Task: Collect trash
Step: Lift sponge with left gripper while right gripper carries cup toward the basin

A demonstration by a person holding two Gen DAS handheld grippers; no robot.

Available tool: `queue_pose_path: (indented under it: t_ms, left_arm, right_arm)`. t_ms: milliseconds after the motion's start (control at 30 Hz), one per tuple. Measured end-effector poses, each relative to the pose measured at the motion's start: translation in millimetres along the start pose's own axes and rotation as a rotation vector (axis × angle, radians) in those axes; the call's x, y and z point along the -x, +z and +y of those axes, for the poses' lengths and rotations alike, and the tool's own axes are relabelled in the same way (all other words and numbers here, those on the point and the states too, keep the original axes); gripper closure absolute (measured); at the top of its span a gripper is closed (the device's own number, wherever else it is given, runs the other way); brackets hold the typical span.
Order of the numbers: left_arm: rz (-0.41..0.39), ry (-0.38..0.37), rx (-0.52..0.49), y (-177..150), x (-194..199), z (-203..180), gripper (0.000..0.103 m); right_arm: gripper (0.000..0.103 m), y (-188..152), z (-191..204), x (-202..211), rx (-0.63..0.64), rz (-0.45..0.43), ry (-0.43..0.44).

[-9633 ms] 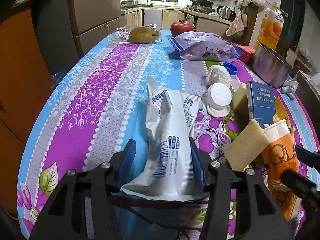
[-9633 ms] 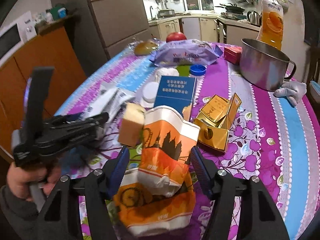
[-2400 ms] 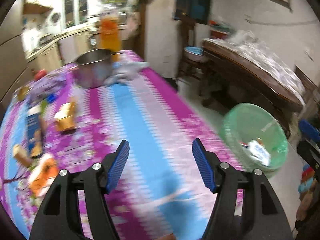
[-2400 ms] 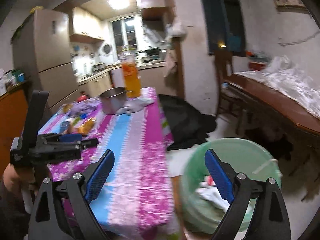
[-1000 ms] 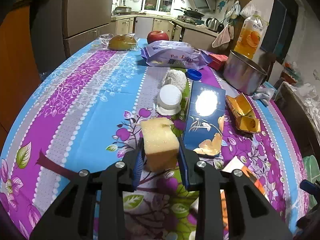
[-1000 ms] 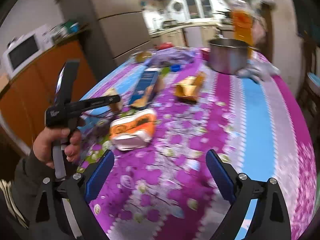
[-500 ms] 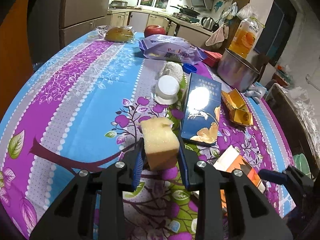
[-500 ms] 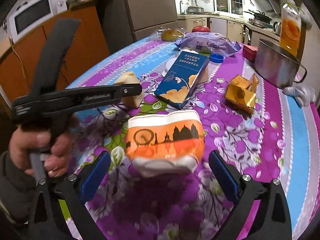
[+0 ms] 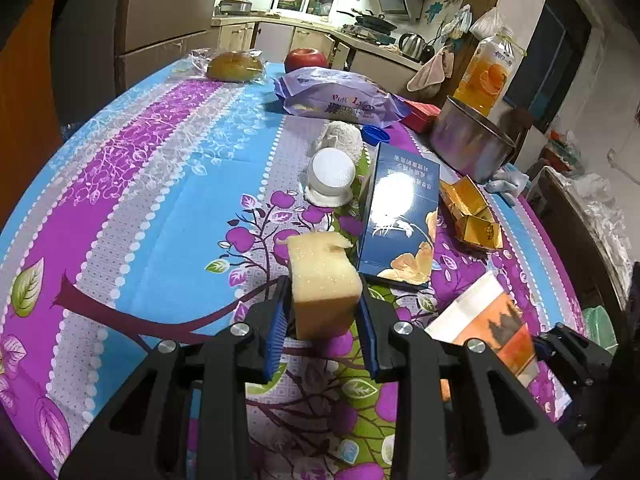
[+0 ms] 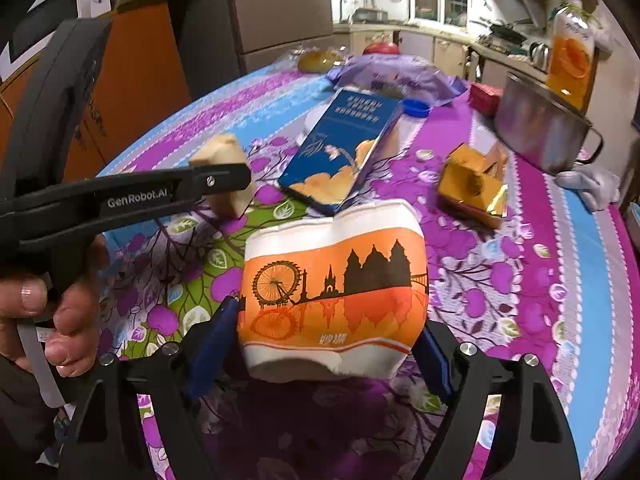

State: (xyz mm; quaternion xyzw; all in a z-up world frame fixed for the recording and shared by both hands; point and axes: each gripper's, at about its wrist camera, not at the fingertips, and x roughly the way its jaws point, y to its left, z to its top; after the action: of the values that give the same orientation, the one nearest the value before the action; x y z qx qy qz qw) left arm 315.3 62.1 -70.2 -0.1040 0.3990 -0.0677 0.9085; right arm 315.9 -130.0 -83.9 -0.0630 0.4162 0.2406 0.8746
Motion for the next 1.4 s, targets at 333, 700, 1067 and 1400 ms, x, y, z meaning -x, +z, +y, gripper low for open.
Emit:
queue_pose_path:
  t_ms: [333,700,1067,1400]
  left_arm:
    - [-0.069,0.032,-0.022,-1.2,19.8,-12.8,0.073]
    - [-0.127,0.007,-0.069,-3.2,49.1,-43.0,0.073]
    - [-0.207,-0.033,-0.167,-7.9,89.8,-107.4,0.073]
    - [-0.251,-0.066,-0.266,-22.3,108.1,-169.5,0.073]
  right_arm:
    - [0.044,-9.6,-12.3,46.4,-0.044,-0.138,-0.035]
    - [0.045,-24.1,-14.9,118.4,-0.068,-0.306,-0.111]
    - [0.044,-36.1,-49.4,189.9,-0.144,-0.414,-0.273]
    - [0.056,-55.1,-82.6,232.7,-0.206,-0.449,-0.377]
